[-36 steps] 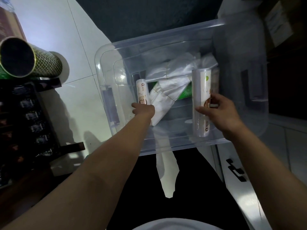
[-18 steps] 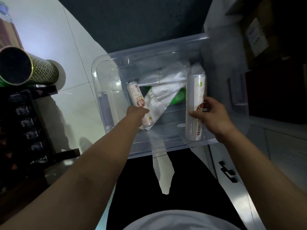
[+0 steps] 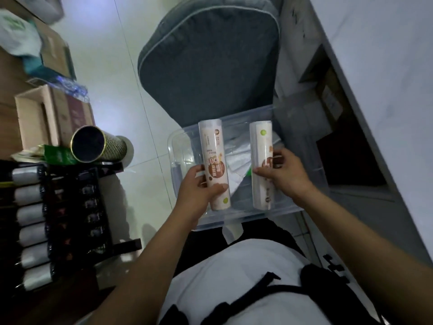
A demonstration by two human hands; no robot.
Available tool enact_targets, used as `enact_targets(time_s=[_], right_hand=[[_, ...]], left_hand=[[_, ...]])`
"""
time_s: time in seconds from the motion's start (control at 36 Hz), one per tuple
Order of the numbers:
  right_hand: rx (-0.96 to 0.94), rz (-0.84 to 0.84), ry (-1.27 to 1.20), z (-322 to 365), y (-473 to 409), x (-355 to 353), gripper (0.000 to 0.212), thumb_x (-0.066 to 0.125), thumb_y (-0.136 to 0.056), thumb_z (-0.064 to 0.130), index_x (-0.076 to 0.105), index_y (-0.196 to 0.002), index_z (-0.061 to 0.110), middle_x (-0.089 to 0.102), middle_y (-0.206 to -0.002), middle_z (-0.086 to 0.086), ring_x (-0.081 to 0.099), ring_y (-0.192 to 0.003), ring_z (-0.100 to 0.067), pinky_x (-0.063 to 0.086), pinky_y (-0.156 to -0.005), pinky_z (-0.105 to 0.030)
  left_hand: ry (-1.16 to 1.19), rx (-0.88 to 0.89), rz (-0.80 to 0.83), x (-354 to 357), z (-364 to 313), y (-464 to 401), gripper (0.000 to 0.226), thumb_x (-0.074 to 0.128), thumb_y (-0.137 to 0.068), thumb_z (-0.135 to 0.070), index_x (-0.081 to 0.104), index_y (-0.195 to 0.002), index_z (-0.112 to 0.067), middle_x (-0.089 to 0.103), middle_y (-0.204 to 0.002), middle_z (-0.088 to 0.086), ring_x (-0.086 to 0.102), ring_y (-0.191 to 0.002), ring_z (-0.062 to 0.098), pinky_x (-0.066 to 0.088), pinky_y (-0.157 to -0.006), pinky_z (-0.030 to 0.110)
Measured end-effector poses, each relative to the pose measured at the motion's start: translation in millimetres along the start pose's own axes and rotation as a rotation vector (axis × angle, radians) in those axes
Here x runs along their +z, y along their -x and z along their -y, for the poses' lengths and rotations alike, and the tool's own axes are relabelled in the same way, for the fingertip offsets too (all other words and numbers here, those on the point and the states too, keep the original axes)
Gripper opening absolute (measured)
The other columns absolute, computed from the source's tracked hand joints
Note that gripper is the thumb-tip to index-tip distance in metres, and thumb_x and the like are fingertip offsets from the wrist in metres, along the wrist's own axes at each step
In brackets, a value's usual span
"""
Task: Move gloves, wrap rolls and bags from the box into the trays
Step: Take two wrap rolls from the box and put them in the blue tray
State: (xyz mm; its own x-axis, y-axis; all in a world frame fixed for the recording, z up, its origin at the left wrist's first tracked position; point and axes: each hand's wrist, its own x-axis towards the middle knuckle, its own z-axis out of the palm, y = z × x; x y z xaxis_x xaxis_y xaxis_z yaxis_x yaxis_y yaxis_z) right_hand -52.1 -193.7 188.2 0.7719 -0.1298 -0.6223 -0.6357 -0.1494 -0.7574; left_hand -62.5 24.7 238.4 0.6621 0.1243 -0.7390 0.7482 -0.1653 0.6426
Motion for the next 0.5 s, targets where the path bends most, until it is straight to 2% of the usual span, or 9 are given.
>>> enact_targets(time_s=[0.17,0.33,0.42,0.5], right_hand=[[-0.044,0.01,-0.008,22,20,-4,0.053,0.086,-0.07,0.02,0.056,-0.113,0.016,0.066,-0.102,0.005,0.066,-0.091,-0.012,0.057,-0.079,-0.037],[-0.089,-0.13,-0.01,24,58,-3,0.053,0.087,-0.068,0.023,0.056,-0.111,0.021,0.067,-0.105,0.004,0.066,-0.093,-0.012,0.056,-0.075,-0.031],[-0.079,-0.237,-0.018,14,83,3,0.06,0.089,-0.063,0.029,0.057,-0.114,0.021,0.068,-0.107,0.002,0.067,-0.096,-0.017,0.058,-0.081,-0.041],[-0.051,-0.336,-0.03,6,117,16,0.059,0.089,-0.062,0.03,0.059,-0.112,0.021,0.068,-0.105,0.0,0.067,-0.094,-0.018,0.058,-0.083,-0.047]], left_hand=[[-0.054,0.061,0.002,-3,-9,19,0.064,0.082,-0.073,-0.008,0.052,-0.127,-0.025,0.067,-0.123,0.0,0.066,-0.108,0.018,0.053,-0.095,0.052],[-0.108,0.151,0.129,-17,-19,24,0.069,0.083,-0.072,-0.01,0.049,-0.131,-0.024,0.067,-0.123,-0.002,0.065,-0.108,0.017,0.052,-0.097,0.049],[-0.118,0.194,0.236,-24,-22,27,0.066,0.083,-0.074,-0.011,0.049,-0.129,-0.026,0.066,-0.123,-0.005,0.065,-0.107,0.014,0.051,-0.098,0.048],[-0.136,0.24,0.352,-34,-24,34,0.06,0.082,-0.074,-0.009,0.051,-0.119,-0.035,0.065,-0.122,-0.007,0.064,-0.107,0.012,0.052,-0.097,0.045]])
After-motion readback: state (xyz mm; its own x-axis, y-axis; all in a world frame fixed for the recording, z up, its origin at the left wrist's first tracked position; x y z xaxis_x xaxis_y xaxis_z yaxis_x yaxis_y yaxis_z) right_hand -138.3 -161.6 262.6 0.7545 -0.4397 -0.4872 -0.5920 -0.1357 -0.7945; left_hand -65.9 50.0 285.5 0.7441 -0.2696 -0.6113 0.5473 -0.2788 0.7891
